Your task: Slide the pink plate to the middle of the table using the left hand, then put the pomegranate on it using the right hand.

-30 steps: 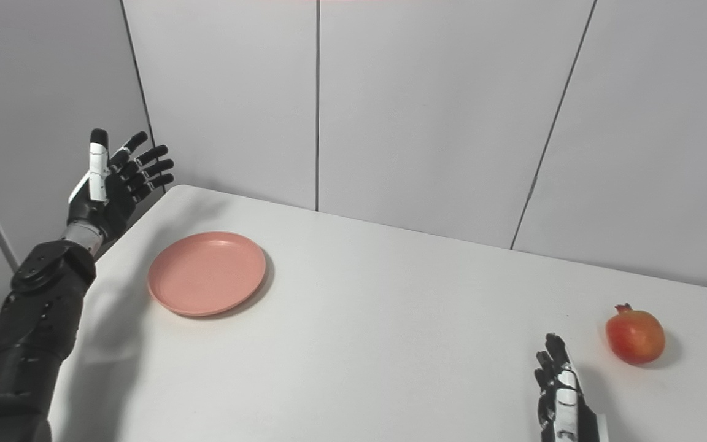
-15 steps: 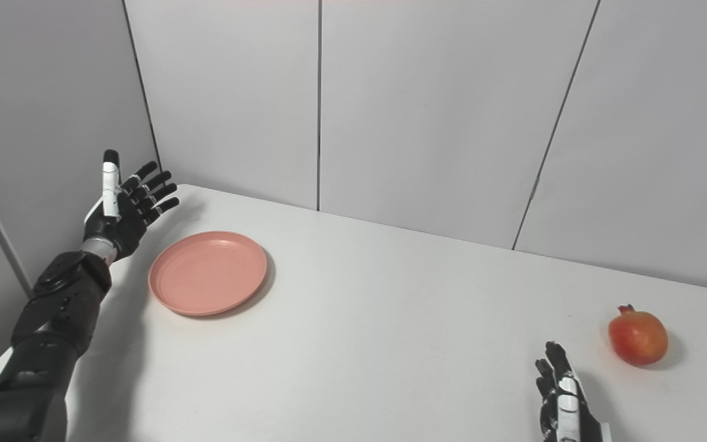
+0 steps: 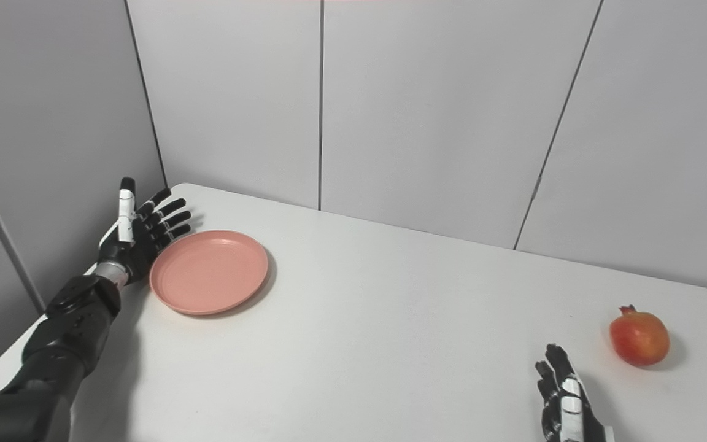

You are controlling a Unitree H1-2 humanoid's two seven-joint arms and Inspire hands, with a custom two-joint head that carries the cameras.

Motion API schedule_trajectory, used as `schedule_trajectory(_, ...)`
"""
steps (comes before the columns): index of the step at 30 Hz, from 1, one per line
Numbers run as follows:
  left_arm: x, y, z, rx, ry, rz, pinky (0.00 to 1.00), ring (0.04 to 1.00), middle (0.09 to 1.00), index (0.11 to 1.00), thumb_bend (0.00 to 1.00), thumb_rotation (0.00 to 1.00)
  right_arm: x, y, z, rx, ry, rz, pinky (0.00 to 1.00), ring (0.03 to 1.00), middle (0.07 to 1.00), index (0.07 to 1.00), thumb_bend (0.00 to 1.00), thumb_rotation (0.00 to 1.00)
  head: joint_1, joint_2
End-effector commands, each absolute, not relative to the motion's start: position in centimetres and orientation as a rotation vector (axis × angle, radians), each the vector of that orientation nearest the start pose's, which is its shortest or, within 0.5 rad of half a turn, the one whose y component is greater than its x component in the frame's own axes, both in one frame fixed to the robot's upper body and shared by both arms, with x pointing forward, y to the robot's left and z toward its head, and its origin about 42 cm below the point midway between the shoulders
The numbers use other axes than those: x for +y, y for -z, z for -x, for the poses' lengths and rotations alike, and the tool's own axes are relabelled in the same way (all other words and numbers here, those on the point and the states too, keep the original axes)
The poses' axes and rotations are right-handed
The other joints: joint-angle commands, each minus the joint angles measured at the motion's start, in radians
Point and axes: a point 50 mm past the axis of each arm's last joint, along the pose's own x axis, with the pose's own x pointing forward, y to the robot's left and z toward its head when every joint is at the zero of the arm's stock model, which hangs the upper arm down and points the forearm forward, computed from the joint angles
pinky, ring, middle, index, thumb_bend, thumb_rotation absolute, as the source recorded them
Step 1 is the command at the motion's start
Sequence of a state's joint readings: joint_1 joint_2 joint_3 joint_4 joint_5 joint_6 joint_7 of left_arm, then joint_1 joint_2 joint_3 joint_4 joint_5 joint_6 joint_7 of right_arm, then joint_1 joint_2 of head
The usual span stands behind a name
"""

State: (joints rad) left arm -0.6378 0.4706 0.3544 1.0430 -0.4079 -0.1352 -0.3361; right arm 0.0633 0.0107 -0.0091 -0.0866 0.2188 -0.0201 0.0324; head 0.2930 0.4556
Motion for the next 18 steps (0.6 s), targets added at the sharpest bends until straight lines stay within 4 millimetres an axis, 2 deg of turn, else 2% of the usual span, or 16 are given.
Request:
schedule_trajectory(1,45.5,-16.6,-45.5,-0.056,-0.142,0.194,0.78,0.814,0.825,0.874,0.97,0.99,-22.1,-7.4,-24.3,0.078,0.022,-0.225,0.99,0.930,0.933,0.867,0.59,0.87,-0.001,0.001)
schedule_trajectory(6,44.6,-16.7,-45.4,-0.084,-0.118,0.223,0.76,0.791,0.800,0.842,0.97,1.00,-22.4,-7.7,-24.3,0.080,0.038,-0.239,0.99,0.929,0.932,0.864,0.57,0.84,0.001,0.004)
schedule_trajectory(12,43.6,-17.2,-45.0,-0.119,-0.078,0.263,0.76,0.790,0.815,0.866,0.99,1.00,-23.0,-8.5,-24.1,0.087,0.070,-0.276,0.98,0.917,0.926,0.846,0.54,0.77,0.004,0.022)
schedule_trajectory(18,41.8,-17.3,-44.4,-0.153,-0.049,0.421,0.81,0.800,0.804,0.873,1.00,1.00,-22.9,-8.8,-23.8,0.061,0.058,-0.261,0.97,0.915,0.912,0.818,0.50,0.67,-0.003,0.031)
